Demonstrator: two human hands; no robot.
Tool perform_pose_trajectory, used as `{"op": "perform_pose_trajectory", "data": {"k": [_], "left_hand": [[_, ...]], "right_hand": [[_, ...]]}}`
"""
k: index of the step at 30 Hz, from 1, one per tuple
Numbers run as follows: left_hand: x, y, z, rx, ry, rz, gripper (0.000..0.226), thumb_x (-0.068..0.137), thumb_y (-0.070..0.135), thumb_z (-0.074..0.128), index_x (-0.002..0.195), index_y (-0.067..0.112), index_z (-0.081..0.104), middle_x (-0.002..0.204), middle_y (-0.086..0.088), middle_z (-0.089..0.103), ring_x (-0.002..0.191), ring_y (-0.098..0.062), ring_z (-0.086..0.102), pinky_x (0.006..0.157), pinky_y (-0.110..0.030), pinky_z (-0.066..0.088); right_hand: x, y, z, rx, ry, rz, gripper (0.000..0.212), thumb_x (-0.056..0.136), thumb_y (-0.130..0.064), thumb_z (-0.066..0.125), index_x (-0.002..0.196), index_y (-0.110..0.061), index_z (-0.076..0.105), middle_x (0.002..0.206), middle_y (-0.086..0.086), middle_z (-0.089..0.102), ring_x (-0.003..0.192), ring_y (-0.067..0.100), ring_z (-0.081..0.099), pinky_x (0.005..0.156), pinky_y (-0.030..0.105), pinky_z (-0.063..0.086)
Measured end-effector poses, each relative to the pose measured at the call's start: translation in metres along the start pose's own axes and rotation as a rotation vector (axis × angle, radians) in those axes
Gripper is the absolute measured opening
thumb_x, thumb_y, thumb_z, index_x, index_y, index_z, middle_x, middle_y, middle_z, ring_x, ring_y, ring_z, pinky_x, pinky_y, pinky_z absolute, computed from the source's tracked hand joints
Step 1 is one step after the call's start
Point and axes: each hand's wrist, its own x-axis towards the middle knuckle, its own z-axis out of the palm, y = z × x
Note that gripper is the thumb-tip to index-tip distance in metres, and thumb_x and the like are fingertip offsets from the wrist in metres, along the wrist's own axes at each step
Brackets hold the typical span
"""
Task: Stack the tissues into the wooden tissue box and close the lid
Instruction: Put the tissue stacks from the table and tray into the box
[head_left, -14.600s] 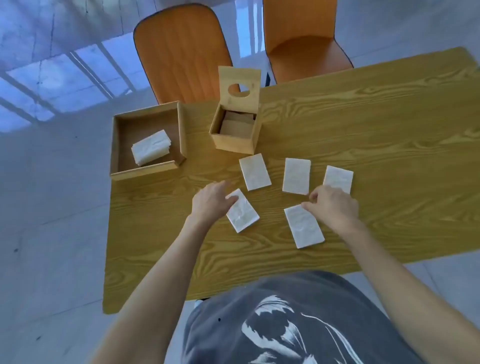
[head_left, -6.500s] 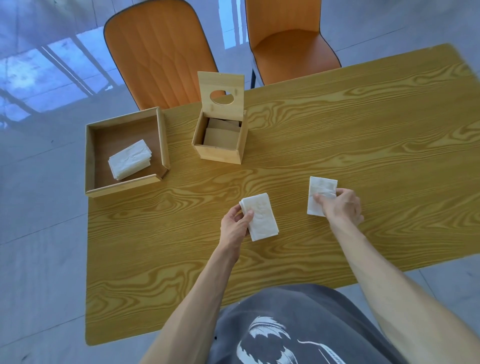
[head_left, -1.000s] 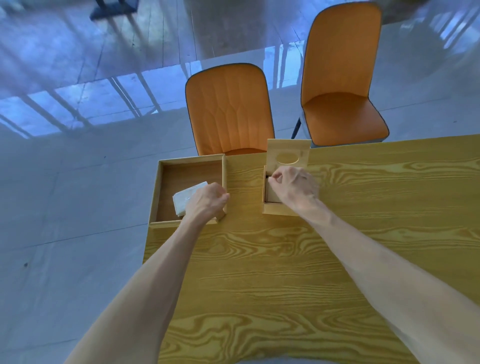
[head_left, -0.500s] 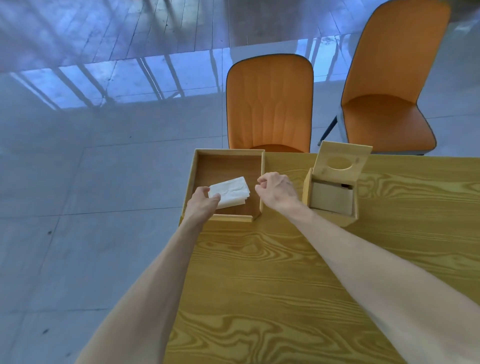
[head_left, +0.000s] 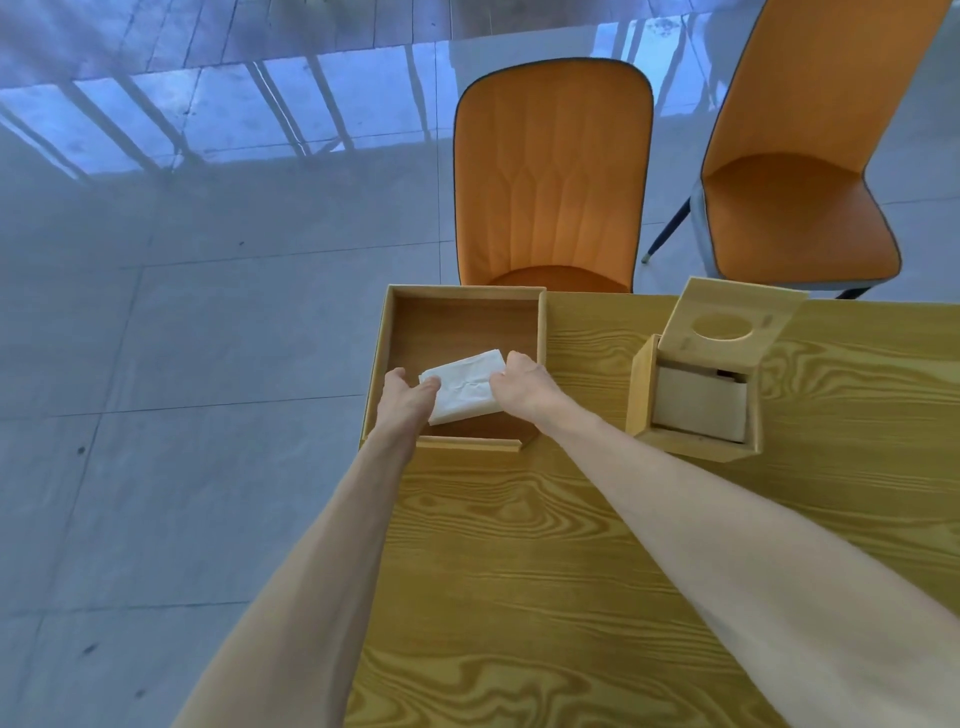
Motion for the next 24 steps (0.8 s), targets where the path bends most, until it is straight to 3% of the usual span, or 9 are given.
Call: {"op": "perform_pose_trajectory", "data": {"k": [3,6,9,10,12,14,16,20,24], "left_hand": [[0.005,0.002,0.004,-0.035,0.012,-0.019,0.067,0.096,0.027,0.059,0.153,0.016,0.026,0.155,-0.009,0.037,0.135,-0.030,0.046,0.108,-0.049,0.043],[0.008,-0.001,0.006,-0.052,0.014,-0.033,0.067,0.094,0.023,0.062,0.151,0.015,0.030,0.153,-0.010,0.040,0.132,-0.030,0.049,0.107,-0.048,0.045],[0.013,-0.003,0.005,-0.109,0.005,-0.093,0.069,0.091,0.014,0.067,0.150,0.012,0.032,0.150,-0.014,0.043,0.129,-0.031,0.052,0.105,-0.048,0.047],[0.014,-0.002,0.004,-0.123,0.005,-0.113,0.070,0.090,0.011,0.069,0.150,0.010,0.033,0.148,-0.016,0.045,0.127,-0.031,0.053,0.104,-0.046,0.048],[0.016,-0.002,0.003,-0.120,0.007,-0.130,0.070,0.088,0.004,0.070,0.149,0.005,0.035,0.145,-0.017,0.048,0.122,-0.030,0.057,0.100,-0.041,0.051],[0.015,-0.003,0.001,-0.109,-0.026,-0.130,0.066,0.085,-0.001,0.072,0.144,0.000,0.042,0.137,-0.018,0.056,0.111,-0.028,0.063,0.096,-0.038,0.054],[0.014,-0.006,-0.001,-0.066,-0.075,-0.103,0.054,0.082,-0.005,0.072,0.133,-0.003,0.055,0.123,-0.017,0.066,0.100,-0.026,0.067,0.096,-0.038,0.055],[0.008,-0.010,-0.006,0.039,-0.123,0.001,0.044,0.081,-0.002,0.075,0.123,0.000,0.061,0.112,-0.014,0.069,0.104,-0.029,0.068,0.096,-0.043,0.054],[0.004,-0.019,-0.016,0.107,-0.219,0.204,0.025,0.087,0.010,0.073,0.110,0.017,0.066,0.107,-0.005,0.071,0.103,-0.023,0.066,0.088,-0.038,0.053]], "right_hand": [[0.004,0.002,0.007,0.000,-0.013,-0.011,0.023,0.096,-0.011,0.037,0.107,-0.002,0.055,0.096,0.011,0.053,0.085,0.023,0.049,0.062,0.030,0.038],[0.003,0.004,0.011,0.020,-0.010,-0.016,0.020,0.097,-0.011,0.037,0.101,-0.003,0.056,0.089,0.007,0.052,0.081,0.021,0.051,0.064,0.030,0.040],[0.004,0.007,0.013,0.059,0.021,0.001,0.017,0.095,-0.009,0.038,0.085,-0.006,0.051,0.080,0.004,0.052,0.068,0.017,0.049,0.056,0.030,0.038],[0.005,0.008,0.013,0.081,0.026,0.002,0.016,0.094,-0.009,0.039,0.088,-0.005,0.053,0.084,0.005,0.056,0.071,0.019,0.053,0.058,0.031,0.041],[0.008,0.010,0.013,0.127,0.027,0.011,0.029,0.094,-0.010,0.041,0.118,-0.004,0.055,0.111,0.010,0.062,0.098,0.026,0.060,0.071,0.035,0.045],[0.007,0.012,0.012,0.131,0.021,0.027,0.046,0.095,-0.010,0.043,0.140,-0.005,0.041,0.128,0.010,0.055,0.114,0.027,0.055,0.079,0.032,0.044],[0.008,0.014,0.012,0.117,0.021,0.025,0.048,0.094,-0.009,0.044,0.142,-0.004,0.039,0.130,0.011,0.054,0.114,0.026,0.055,0.082,0.032,0.047],[0.014,0.018,0.018,0.057,0.044,-0.008,0.034,0.092,-0.015,0.052,0.125,-0.008,0.053,0.124,0.011,0.057,0.107,0.028,0.059,0.084,0.037,0.053],[0.014,0.021,0.017,-0.071,0.108,-0.141,0.066,0.090,-0.015,0.063,0.149,-0.013,0.033,0.135,0.015,0.047,0.123,0.031,0.052,0.099,0.041,0.048]]}}
